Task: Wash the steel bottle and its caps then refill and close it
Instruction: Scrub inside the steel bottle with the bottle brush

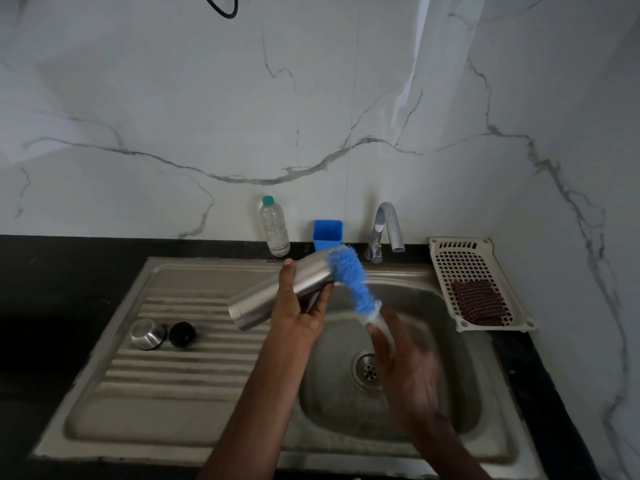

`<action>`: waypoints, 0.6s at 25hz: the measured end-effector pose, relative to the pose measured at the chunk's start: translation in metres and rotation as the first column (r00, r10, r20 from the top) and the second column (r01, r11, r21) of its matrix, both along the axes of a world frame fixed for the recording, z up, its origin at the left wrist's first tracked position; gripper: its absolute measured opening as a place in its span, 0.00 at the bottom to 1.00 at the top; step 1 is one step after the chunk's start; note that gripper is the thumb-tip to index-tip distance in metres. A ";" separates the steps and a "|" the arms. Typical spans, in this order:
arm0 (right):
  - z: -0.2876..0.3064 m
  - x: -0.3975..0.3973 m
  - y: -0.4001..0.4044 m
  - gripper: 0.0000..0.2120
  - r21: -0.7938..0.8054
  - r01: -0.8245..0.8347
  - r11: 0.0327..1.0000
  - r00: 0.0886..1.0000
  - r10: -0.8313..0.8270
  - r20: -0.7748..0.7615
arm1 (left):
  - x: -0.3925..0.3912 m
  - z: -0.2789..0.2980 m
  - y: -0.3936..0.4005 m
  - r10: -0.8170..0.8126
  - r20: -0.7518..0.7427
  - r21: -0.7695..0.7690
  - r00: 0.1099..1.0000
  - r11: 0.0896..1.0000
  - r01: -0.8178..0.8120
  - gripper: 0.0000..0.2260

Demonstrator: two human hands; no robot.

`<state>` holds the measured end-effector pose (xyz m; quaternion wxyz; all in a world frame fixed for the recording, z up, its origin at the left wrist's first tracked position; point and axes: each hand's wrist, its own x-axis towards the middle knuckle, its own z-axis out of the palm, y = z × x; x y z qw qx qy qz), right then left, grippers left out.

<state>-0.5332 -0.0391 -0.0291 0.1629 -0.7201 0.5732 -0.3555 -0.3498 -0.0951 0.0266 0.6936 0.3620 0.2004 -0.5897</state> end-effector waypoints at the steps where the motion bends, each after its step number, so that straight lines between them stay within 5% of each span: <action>1: 0.002 0.002 -0.005 0.19 -0.024 0.018 1.000 1.000 -0.018 -0.007 | -0.003 0.002 0.004 -0.029 0.027 0.010 0.999 1.000 0.029 0.26; 10: 0.004 0.005 -0.006 0.16 -0.054 -0.024 0.998 0.999 0.026 0.039 | 0.008 0.010 0.005 -0.066 0.127 0.021 0.990 0.998 0.064 0.30; 15: 0.005 0.009 -0.009 0.20 -0.096 0.026 0.995 0.999 -0.022 0.039 | 0.007 0.017 0.003 -0.038 0.102 -0.008 0.994 0.999 0.039 0.24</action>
